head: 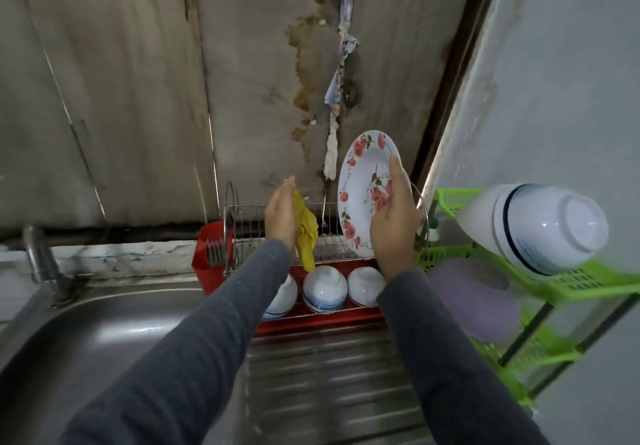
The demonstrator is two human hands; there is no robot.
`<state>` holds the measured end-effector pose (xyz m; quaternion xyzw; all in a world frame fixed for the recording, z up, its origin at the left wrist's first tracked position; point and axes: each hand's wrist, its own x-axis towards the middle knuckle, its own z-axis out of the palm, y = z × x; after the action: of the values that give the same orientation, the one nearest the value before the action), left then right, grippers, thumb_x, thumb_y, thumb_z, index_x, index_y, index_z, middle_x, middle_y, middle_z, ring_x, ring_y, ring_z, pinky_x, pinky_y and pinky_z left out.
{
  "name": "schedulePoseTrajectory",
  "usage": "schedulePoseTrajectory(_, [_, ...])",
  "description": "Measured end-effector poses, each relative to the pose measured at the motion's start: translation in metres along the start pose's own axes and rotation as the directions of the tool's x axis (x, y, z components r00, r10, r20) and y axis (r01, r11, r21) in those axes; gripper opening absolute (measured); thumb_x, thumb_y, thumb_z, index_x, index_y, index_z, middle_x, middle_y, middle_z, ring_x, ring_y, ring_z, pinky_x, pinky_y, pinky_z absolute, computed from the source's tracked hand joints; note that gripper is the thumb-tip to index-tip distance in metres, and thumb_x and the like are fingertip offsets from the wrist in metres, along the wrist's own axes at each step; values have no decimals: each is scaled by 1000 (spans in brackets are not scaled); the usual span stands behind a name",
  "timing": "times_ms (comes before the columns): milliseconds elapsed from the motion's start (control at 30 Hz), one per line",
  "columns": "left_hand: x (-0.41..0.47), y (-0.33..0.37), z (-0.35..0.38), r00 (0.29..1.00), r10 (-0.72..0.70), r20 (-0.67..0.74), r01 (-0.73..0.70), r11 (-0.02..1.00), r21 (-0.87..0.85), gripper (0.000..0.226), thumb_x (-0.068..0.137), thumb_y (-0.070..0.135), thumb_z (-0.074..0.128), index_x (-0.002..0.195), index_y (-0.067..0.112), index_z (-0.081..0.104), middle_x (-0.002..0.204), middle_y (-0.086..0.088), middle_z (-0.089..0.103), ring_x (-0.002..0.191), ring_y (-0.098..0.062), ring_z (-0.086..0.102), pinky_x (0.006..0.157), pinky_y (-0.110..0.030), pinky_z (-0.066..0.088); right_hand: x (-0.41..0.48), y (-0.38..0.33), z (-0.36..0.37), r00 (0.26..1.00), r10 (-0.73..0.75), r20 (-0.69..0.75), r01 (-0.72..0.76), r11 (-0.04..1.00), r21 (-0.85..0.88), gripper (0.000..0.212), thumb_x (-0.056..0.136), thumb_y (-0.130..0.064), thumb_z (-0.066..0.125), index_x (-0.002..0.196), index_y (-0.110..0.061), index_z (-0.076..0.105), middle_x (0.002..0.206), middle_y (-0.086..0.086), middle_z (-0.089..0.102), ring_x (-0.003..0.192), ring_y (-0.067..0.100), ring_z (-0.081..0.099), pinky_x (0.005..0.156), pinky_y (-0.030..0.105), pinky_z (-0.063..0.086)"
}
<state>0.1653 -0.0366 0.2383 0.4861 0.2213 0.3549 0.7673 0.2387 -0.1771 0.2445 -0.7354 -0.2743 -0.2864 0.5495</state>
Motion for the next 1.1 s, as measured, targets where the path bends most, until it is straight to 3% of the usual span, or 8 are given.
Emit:
schedulePoseTrajectory(67, [7, -1, 0, 998, -58, 27, 60, 996, -68, 42, 89, 51, 53, 118, 24, 68, 114, -10, 64, 100, -27, 62, 97, -45, 49, 5, 2, 8, 1000, 0, 1, 0, 998, -58, 82, 87, 21, 38, 155, -24, 35, 131, 10, 58, 117, 9, 51, 104, 36, 47])
schedulePoseTrajectory(133, [14, -5, 0, 997, -63, 45, 67, 991, -112, 34, 99, 40, 40, 113, 27, 68, 108, -11, 61, 93, -26, 59, 91, -45, 49, 7, 1, 13, 1000, -23, 20, 25, 990, -140, 82, 86, 22, 40, 155, -22, 34, 138, 12, 55, 128, 15, 46, 106, 20, 36])
schedulePoseTrajectory(233, [29, -15, -4, 994, -89, 62, 92, 994, -55, 36, 103, 35, 36, 128, 27, 60, 124, -14, 57, 100, -29, 58, 100, -48, 49, 10, 9, 24, 999, -14, 29, 18, 989, -144, 80, 86, 22, 41, 155, -19, 34, 152, 10, 46, 143, 24, 39, 118, 37, 34])
schedulePoseTrajectory(367, [36, -20, -9, 990, -127, 56, 127, 992, 0, 38, 106, 28, 40, 142, 21, 51, 85, -8, 54, 72, -20, 53, 72, -37, 52, 15, 33, 49, 999, -16, 51, 24, 988, -153, 82, 86, 22, 43, 156, -20, 32, 158, 7, 38, 149, 21, 30, 118, 45, 34])
schedulePoseTrajectory(500, [42, -31, -10, 991, -116, 61, 115, 993, 29, 35, 104, 14, 47, 139, 17, 52, 87, -1, 59, 74, -14, 57, 62, -22, 56, 14, 53, 66, 999, 3, 40, 5, 981, -194, 86, 86, 18, 48, 157, -28, 29, 153, 5, 45, 146, 21, 36, 115, 44, 40])
schedulePoseTrajectory(633, [48, -44, -15, 995, -83, 60, 80, 995, 55, 37, 101, 9, 54, 135, 23, 56, 93, -3, 66, 74, -14, 62, 69, -27, 57, 9, 73, 71, 999, -10, 43, 17, 985, -171, 85, 85, 18, 43, 156, -28, 31, 144, 7, 52, 125, 29, 56, 100, 48, 52])
schedulePoseTrajectory(900, [47, -55, -23, 993, -105, 58, 99, 990, 98, 28, 102, 8, 49, 120, 21, 67, 113, -10, 67, 92, -21, 63, 83, -36, 55, -6, 63, 60, 997, 1, 75, 9, 990, -143, 51, 103, -7, 41, 154, -13, 36, 154, 18, 38, 144, 29, 33, 118, 41, 31])
schedulePoseTrajectory(1100, [28, -50, -25, 995, -93, 35, 92, 996, 10, 34, 101, 7, 53, 133, 17, 60, 127, -13, 65, 105, -22, 67, 90, -38, 57, -26, 52, 47, 995, -59, 78, 73, 979, -191, 52, 103, -30, 32, 148, -5, 42, 151, 21, 40, 139, 37, 40, 109, 54, 42])
